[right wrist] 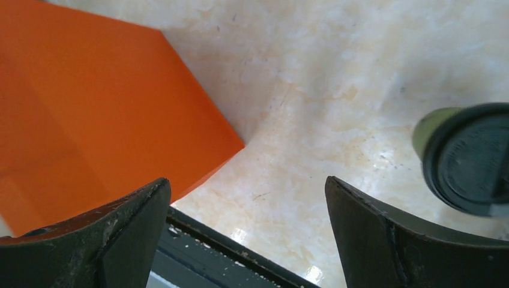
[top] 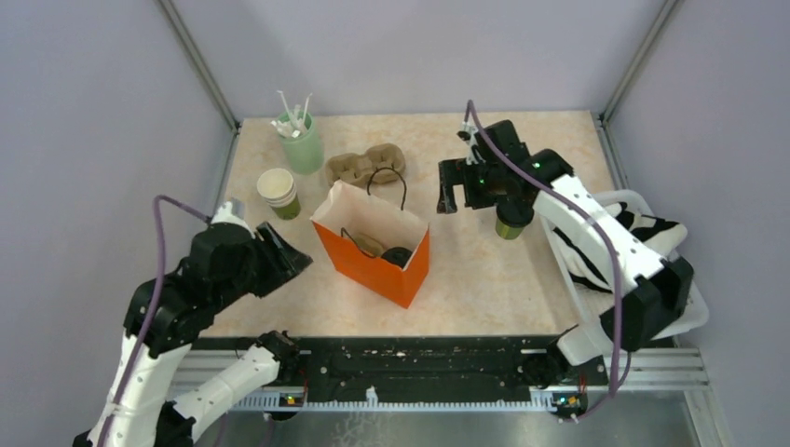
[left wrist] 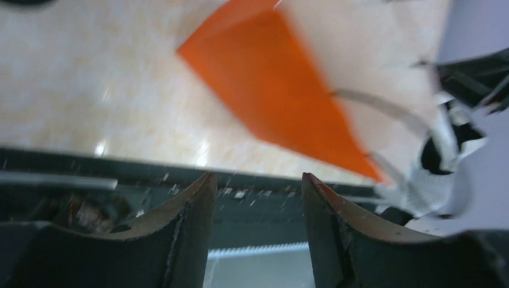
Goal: Pack the takeout coffee
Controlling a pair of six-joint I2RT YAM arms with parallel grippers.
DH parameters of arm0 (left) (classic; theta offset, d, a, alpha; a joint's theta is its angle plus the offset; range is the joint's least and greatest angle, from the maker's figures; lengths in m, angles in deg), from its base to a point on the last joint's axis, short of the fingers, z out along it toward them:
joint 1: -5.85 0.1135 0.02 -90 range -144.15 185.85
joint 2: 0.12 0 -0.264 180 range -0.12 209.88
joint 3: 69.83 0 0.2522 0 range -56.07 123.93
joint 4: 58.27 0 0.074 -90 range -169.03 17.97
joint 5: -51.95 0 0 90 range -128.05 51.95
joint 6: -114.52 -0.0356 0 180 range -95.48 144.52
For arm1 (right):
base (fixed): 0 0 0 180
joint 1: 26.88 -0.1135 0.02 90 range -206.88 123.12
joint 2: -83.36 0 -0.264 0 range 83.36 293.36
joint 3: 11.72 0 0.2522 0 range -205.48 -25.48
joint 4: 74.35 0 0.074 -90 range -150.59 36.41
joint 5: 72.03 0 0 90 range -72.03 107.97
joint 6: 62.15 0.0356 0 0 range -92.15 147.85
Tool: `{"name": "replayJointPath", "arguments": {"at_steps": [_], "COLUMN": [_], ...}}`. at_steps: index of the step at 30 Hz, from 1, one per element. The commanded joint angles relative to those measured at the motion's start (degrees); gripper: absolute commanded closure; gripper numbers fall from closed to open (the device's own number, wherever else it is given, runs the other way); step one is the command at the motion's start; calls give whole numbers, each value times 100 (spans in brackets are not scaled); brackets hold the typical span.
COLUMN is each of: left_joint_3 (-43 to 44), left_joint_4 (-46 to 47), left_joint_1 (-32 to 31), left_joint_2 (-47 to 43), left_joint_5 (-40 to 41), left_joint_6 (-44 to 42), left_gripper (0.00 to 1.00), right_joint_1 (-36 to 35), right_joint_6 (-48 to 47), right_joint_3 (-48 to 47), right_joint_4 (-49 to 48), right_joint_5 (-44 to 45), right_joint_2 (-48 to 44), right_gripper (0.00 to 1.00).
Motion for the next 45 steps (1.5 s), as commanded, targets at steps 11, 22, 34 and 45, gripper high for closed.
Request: {"name": "replayJointPath", "arguments": {"at_steps": [11, 22, 34, 45], "left_joint_3": [-3909, -4261, -2486, -1330], "left_joint_4": [2113, 3883, 3932, 3489], "left_joint_1": [5, 369, 912, 922], "left_joint_2": [498, 2507, 4830, 5703], "left_joint_5": [-2475, -2484, -2680, -2102], "left_joint_6": [1015, 382, -1950, -2795], "left_gripper": [68, 67, 55, 42], "right_joint_1": [11, -464, -1524, -2154], "right_joint_6": [-32, 380, 2462, 2811], "right_joint_3": [702, 1737, 3558, 3869], "right_joint_4": [-1140, -1830, -2624, -3063], "right_joint_5": [-1341, -1278, 61, 686], "right_joint_2": [1391, 1199, -618, -1084], "right_gripper": [1, 1, 1, 1]}}
